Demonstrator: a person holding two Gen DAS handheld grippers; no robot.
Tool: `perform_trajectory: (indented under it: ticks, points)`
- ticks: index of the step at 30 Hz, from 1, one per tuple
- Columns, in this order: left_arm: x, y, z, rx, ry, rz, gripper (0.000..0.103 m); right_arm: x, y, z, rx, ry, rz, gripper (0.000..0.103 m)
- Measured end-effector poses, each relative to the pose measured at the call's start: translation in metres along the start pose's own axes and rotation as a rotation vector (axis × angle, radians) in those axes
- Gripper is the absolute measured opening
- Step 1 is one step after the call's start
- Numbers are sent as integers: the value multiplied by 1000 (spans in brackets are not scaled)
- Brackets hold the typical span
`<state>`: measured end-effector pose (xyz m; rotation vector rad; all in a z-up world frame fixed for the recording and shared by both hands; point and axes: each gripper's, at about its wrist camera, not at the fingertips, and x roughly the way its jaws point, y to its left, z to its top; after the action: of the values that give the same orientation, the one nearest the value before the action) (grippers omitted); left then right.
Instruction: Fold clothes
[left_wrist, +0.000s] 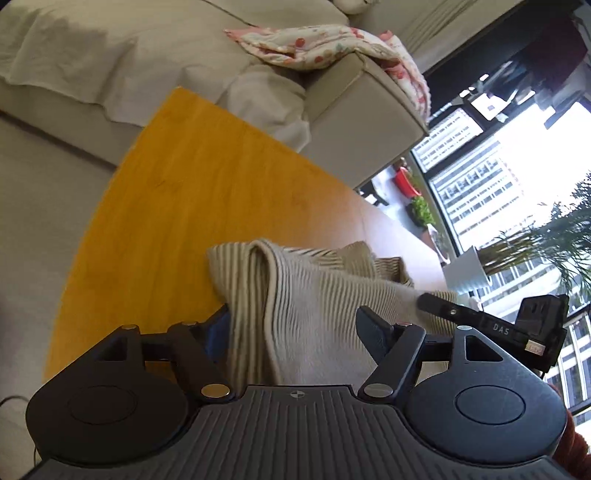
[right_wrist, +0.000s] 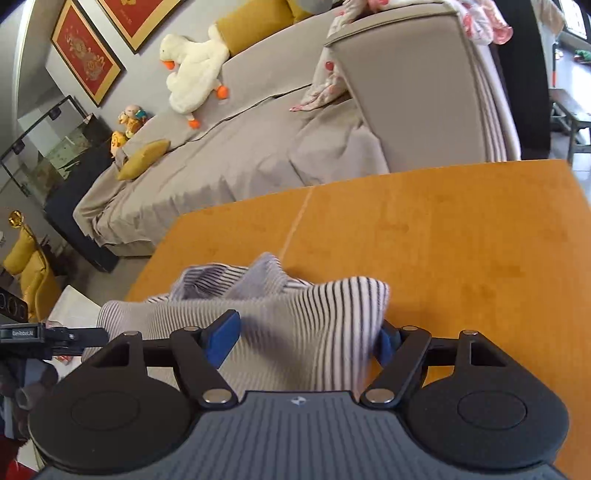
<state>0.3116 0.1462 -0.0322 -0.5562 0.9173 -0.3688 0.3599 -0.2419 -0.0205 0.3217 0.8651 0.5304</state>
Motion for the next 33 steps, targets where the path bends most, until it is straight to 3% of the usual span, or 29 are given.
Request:
perform_trajectory:
  ticks: [1, 3, 4, 5, 6, 8, 10, 11, 13, 16, 18, 23, 27, 33]
  points:
    - [5, -3, 1, 13, -5, 3, 76, 5, 4, 1, -18, -1, -4, 74]
    - [14, -8, 4, 40, -15, 9, 62, 10, 12, 2, -55, -5, -20, 71]
    - [18, -10, 5, 53, -20, 12, 42, 12, 15, 2, -67, -7, -30, 68]
    - [23, -13, 6, 67, -25, 15, 30, 13, 17, 2, -80, -8, -40, 64]
    - [28, -15, 8, 80, -29, 19, 29, 12, 17, 3, -85, -12, -49, 61]
    - [29, -21, 11, 107, -42, 25, 26, 9, 15, 3, -92, -18, -65, 44]
    - [18, -33, 15, 142, -59, 6, 24, 3, 13, 5, -96, -30, -77, 27]
    - [3, -45, 13, 207, -75, -12, 24, -7, 15, 6, -106, -43, -71, 21]
    - [-27, -69, 8, 347, -110, -48, 24, -36, 25, 5, -159, -72, -49, 19]
    - [-70, -98, -22, 597, -171, -64, 25, -88, 59, -13, -350, -107, -50, 19]
    - [-90, -103, -48, 698, -163, -80, 25, -116, 80, -36, -446, -108, -67, 19]
    - [-109, -79, -101, 782, -112, -49, 27, -156, 116, -98, -593, -95, -103, 19]
    - [-124, -57, -125, 757, -111, -25, 29, -168, 144, -140, -679, -70, -107, 19]
    - [-147, -21, -144, 663, -116, 75, 34, -163, 173, -215, -753, 69, -112, 19]
